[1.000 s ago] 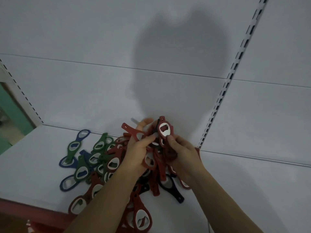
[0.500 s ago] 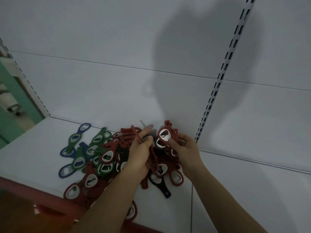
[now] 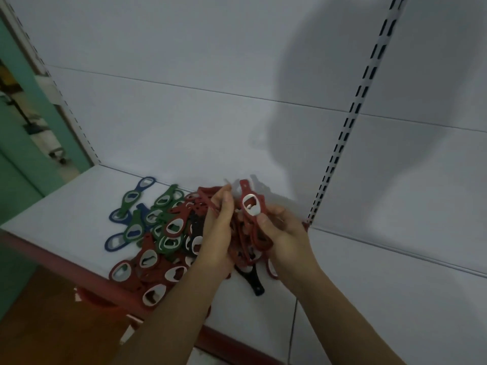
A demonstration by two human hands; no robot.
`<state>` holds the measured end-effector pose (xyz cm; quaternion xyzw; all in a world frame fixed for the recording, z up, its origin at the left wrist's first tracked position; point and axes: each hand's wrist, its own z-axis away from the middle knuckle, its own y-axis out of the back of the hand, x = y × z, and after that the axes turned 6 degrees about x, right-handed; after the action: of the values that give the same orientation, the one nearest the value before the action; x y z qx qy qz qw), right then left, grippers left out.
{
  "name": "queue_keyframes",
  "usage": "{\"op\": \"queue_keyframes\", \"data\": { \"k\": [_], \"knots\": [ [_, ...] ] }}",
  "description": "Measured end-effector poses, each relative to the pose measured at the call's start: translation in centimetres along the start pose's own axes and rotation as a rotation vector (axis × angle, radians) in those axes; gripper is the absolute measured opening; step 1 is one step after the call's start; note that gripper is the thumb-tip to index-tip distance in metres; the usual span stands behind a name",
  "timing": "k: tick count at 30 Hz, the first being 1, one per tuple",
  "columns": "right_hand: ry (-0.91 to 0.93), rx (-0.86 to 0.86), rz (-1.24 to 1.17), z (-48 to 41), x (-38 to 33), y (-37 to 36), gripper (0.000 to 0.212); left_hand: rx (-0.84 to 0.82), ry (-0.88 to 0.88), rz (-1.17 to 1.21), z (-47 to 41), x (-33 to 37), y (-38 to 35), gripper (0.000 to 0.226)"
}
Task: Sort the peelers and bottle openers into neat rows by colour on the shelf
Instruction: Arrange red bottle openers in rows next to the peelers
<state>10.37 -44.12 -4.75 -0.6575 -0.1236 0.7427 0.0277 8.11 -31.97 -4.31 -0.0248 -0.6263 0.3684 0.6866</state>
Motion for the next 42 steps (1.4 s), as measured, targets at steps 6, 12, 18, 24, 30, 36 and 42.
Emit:
{"op": "queue_keyframes", "data": {
  "k": [6, 12, 18, 24, 30, 36, 42],
  "knots": [
    [0.274, 0.048, 0.361, 0.6, 2.4, -1.6, 0.027, -0.015, 0.118, 0.052, -0.2, -0.7, -0.3, 0.034],
    [0.345, 0.024, 0.433, 0.2, 1.9, 0.2, 0.015, -0.066, 0.223, 0.215, -2.1, -0.1, 0.8, 0.042],
    [0.018, -0.07, 0.331, 0.2, 1.7, 1.8, 0.022, -0.248, 0.235, 0.451, -3.1, 0.7, 1.3, 0.04],
    [-0.126, -0.052, -0.084, 0.7, 1.5, 0.6, 0.032, -0.365, 0.238, 0.391, -3.4, 1.0, 1.2, 0.042],
    [-0.025, 0.189, 0.065, 0.6, 1.5, 0.3, 0.016, -0.295, 0.162, 0.418, -4.6, 1.9, 1.7, 0.037],
    [0.025, 0.185, -0.158, 0.3, 0.4, -2.8, 0.02, -0.161, 0.092, 0.164, -3.6, 2.4, 0.9, 0.029],
    [0.26, 0.296, 0.366, 0.4, 2.6, -6.1, 0.033, -0.233, 0.335, 0.258, -1.7, 2.6, 0.5, 0.031]
  ]
}}
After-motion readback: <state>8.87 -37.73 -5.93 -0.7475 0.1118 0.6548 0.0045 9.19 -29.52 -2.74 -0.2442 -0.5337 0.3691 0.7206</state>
